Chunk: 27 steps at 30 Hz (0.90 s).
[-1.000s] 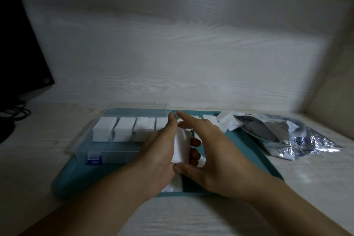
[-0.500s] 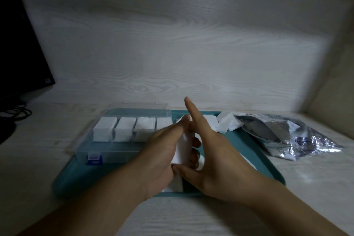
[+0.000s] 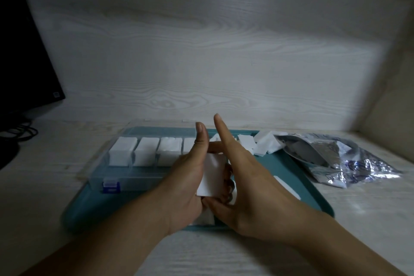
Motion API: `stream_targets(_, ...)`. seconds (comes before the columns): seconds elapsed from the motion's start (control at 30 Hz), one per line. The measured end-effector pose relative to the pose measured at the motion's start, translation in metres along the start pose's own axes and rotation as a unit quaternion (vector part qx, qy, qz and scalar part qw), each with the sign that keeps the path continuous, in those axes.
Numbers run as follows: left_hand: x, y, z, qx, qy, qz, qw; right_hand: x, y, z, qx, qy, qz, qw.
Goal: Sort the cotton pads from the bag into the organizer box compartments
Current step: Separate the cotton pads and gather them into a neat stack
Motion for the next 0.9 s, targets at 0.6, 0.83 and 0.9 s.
stream_targets(0.6,-0.002,-0.003,-0.007,0.016,0.045,-0.028,0.998,0.000,0.002,-0.011,0.031,0.040,-0.049,0.998)
stream_targets(0.83,0.004,-0.014,-0.014,-0.042,0.007,-0.082,0.996,0.002,-0.038,-0.078,0.120,0.222,-0.180,0.951)
stream_targets(0.9,0.006,-0.015,-0.016,-0.052,0.000,-0.076,0.996,0.001,-0.032,-0.095,0.061,0.267,-0.166,0.947)
Point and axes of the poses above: each hand's wrist, its own x-axis towards the middle knuckle, its own y-axis out of the palm, z = x × y, the point moved 5 cm from there along x, towards the middle knuckle, and after that the axes turned 6 degrees about -z, right-handed, at the moved point
